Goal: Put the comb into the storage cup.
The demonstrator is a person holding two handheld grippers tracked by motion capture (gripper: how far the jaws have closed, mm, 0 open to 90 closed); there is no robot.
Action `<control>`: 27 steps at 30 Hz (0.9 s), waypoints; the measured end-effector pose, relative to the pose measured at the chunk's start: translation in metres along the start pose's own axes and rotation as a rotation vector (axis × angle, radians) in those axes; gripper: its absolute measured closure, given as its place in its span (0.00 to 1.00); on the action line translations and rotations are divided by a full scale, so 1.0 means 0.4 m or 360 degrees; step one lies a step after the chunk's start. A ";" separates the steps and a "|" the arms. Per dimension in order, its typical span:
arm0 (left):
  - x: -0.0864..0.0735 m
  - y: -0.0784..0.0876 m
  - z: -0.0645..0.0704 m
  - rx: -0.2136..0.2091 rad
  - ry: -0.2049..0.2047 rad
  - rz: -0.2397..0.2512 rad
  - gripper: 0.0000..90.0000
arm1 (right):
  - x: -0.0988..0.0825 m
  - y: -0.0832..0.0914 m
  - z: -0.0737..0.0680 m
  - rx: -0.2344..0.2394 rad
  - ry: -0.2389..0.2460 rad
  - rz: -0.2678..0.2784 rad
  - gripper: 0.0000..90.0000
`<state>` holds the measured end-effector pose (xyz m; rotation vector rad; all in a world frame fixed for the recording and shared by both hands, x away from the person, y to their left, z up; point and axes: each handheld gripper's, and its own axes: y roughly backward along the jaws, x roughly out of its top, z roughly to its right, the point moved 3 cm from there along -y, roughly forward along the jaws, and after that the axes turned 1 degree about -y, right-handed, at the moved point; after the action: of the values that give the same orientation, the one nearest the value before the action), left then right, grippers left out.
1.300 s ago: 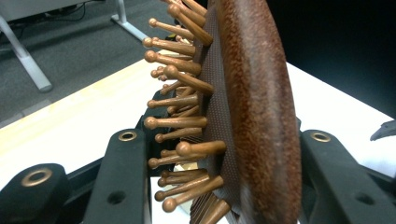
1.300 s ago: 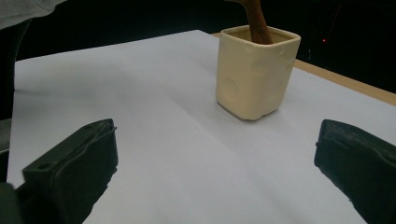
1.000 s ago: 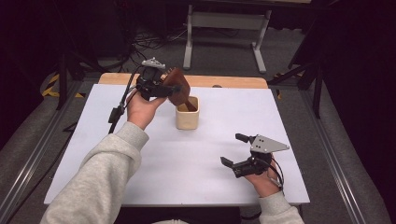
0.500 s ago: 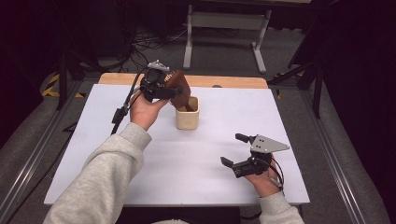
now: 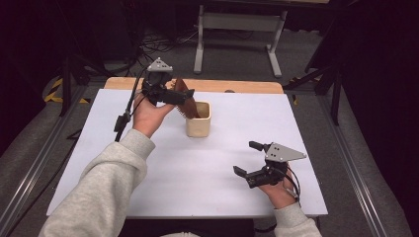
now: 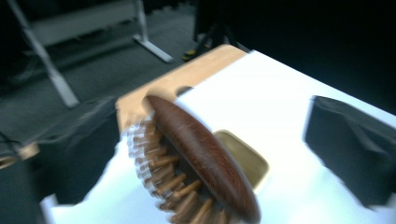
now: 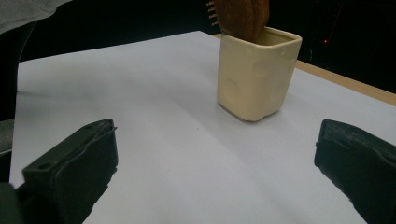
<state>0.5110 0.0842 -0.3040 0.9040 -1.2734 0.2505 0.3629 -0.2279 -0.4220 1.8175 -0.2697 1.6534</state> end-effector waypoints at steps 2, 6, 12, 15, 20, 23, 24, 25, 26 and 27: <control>0.003 0.020 -0.003 0.0034 -0.0020 0.0031 0.00 | 0.000 0.001 0.000 -0.0002 0.0000 0.0002 0.00; 0.007 0.042 0.000 0.0050 -0.0076 0.0039 0.00 | 0.001 0.002 0.003 -0.0010 0.0000 0.0003 0.00; 0.014 0.087 0.005 0.0025 -0.0128 0.0071 0.00 | 0.004 0.007 0.009 -0.0032 -0.0009 -0.0011 0.00; 0.016 0.111 0.013 -0.0019 -0.0138 0.0082 0.00 | 0.008 0.010 0.012 -0.0053 -0.0005 -0.0045 0.00; 0.014 0.158 0.028 -0.0062 -0.0195 0.0108 0.00 | 0.011 0.017 0.018 -0.0061 -0.0011 -0.0041 0.00; 0.006 0.187 0.035 -0.0084 -0.0213 0.0135 0.00 | 0.012 0.020 0.020 -0.0058 -0.0015 -0.0039 0.00; 0.004 0.193 0.037 -0.0095 -0.0220 0.0136 0.00 | 0.012 0.020 0.021 -0.0058 -0.0015 -0.0041 0.00; -0.002 0.202 0.040 -0.0113 -0.0226 0.0133 0.00 | 0.013 0.021 0.022 -0.0060 -0.0014 -0.0046 0.00; -0.007 0.209 0.043 -0.0118 -0.0231 0.0130 0.00 | 0.012 0.021 0.023 -0.0062 -0.0016 -0.0045 0.00; -0.013 0.216 0.045 -0.0121 -0.0244 0.0133 0.00 | 0.013 0.021 0.023 -0.0059 -0.0019 -0.0042 0.00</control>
<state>0.4426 0.1291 -0.2702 0.8184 -1.4553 0.1997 0.3665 -0.2385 -0.4143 1.7970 -0.2788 1.6097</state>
